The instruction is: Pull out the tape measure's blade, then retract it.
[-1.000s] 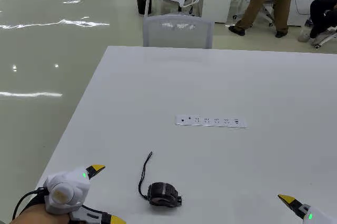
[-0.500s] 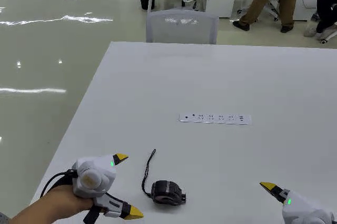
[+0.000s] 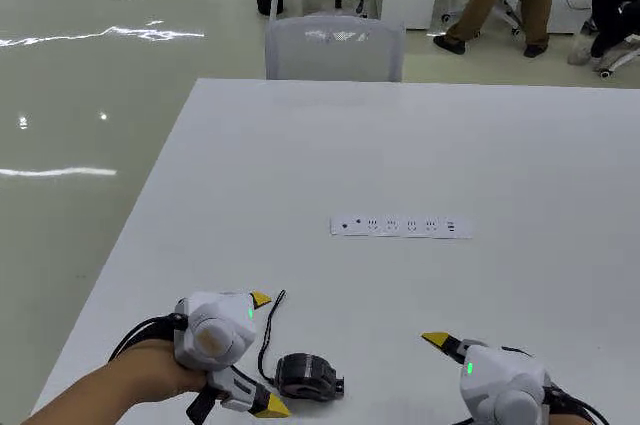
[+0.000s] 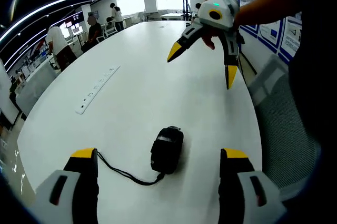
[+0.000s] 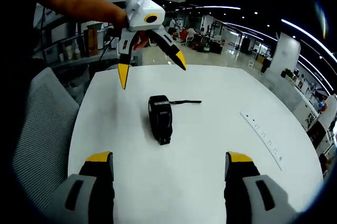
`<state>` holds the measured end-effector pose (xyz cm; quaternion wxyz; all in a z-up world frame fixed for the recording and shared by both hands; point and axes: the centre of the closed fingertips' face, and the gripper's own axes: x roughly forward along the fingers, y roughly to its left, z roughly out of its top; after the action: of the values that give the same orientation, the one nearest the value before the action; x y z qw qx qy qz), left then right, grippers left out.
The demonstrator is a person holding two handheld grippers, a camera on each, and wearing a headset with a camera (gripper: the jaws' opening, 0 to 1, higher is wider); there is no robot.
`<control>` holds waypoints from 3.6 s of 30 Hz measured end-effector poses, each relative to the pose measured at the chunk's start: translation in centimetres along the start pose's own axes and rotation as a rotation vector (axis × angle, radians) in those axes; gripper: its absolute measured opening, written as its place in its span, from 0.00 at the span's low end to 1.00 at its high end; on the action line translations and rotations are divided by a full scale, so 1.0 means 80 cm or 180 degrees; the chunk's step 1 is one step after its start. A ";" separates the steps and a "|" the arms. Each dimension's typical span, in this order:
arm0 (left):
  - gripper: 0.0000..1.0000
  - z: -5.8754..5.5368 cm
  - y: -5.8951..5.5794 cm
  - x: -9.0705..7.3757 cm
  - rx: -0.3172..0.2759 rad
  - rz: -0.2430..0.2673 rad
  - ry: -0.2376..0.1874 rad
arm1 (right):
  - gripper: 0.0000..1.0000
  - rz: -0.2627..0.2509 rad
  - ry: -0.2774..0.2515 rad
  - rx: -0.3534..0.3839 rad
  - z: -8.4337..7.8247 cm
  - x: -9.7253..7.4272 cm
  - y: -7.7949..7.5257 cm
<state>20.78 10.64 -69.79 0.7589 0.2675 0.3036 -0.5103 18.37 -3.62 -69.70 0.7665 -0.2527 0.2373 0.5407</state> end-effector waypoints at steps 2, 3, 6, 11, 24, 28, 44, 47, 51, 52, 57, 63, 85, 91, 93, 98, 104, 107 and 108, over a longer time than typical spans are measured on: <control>0.93 0.004 -0.003 0.003 0.0028 -0.0051 0.0025 | 0.89 0.0050 -0.0030 0.0020 0.008 0.008 0.003; 0.90 0.006 -0.005 0.007 0.0030 -0.0108 0.0027 | 0.88 0.0088 -0.0029 0.0000 0.011 0.014 0.006; 0.88 0.008 -0.006 0.017 0.0081 -0.0167 0.0049 | 0.86 0.0170 0.0028 -0.0077 0.012 0.029 0.005; 0.83 0.002 -0.010 0.044 0.0156 -0.0360 0.0233 | 0.81 0.0337 0.0102 -0.0151 0.021 0.048 0.016; 0.68 -0.009 -0.022 0.089 0.0444 -0.0590 0.0624 | 0.65 0.0721 0.0327 -0.0266 0.000 0.113 0.025; 0.62 -0.024 -0.031 0.096 0.0469 -0.0645 0.0784 | 0.57 0.0846 0.0483 -0.0397 -0.009 0.125 0.030; 0.33 -0.035 -0.030 0.108 0.0608 -0.0526 0.0914 | 0.34 0.0893 0.0605 -0.0310 -0.029 0.162 0.025; 0.33 -0.037 -0.028 0.109 0.0592 -0.0523 0.0891 | 0.28 0.0912 0.0681 -0.0370 -0.033 0.162 0.024; 0.33 -0.040 -0.026 0.111 0.0563 -0.0530 0.0849 | 0.21 0.0963 0.0756 -0.0402 -0.030 0.160 0.028; 0.33 -0.041 -0.026 0.111 0.0558 -0.0530 0.0844 | 0.20 0.0969 0.0783 -0.0437 -0.030 0.159 0.029; 0.33 -0.043 -0.025 0.112 0.0559 -0.0540 0.0843 | 0.20 0.0955 0.0914 -0.0596 -0.033 0.165 0.029; 0.33 -0.043 -0.025 0.112 0.0531 -0.0526 0.0848 | 0.14 0.0946 0.0996 -0.0408 -0.040 0.166 0.027; 0.33 -0.037 -0.026 0.110 0.0455 -0.0512 0.0911 | 0.11 0.0971 0.1279 -0.0292 -0.063 0.146 0.016; 0.33 -0.037 -0.026 0.109 0.0408 -0.0504 0.0886 | 0.10 0.0931 0.1311 -0.0443 -0.062 0.148 0.012; 0.32 -0.037 -0.026 0.110 0.0434 -0.0507 0.0889 | 0.10 0.0932 0.1323 -0.0367 -0.065 0.142 0.011; 0.32 -0.034 -0.027 0.108 0.0429 -0.0503 0.0904 | 0.10 0.0933 0.1407 -0.0366 -0.079 0.136 0.005; 0.32 -0.037 -0.025 0.111 0.0429 -0.0506 0.0913 | 0.10 0.0937 0.1456 -0.0390 -0.083 0.128 0.004; 0.32 -0.037 -0.025 0.110 0.0430 -0.0506 0.0911 | 0.09 0.0925 0.1479 -0.0386 -0.084 0.127 0.002; 0.32 -0.037 -0.025 0.110 0.0432 -0.0506 0.0911 | 0.09 0.0928 0.1489 -0.0397 -0.085 0.127 0.002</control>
<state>20.94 6.65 -78.43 0.6454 0.3631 0.3936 -0.5447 20.71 -0.76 -81.32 0.5880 -0.3805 0.4078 0.5858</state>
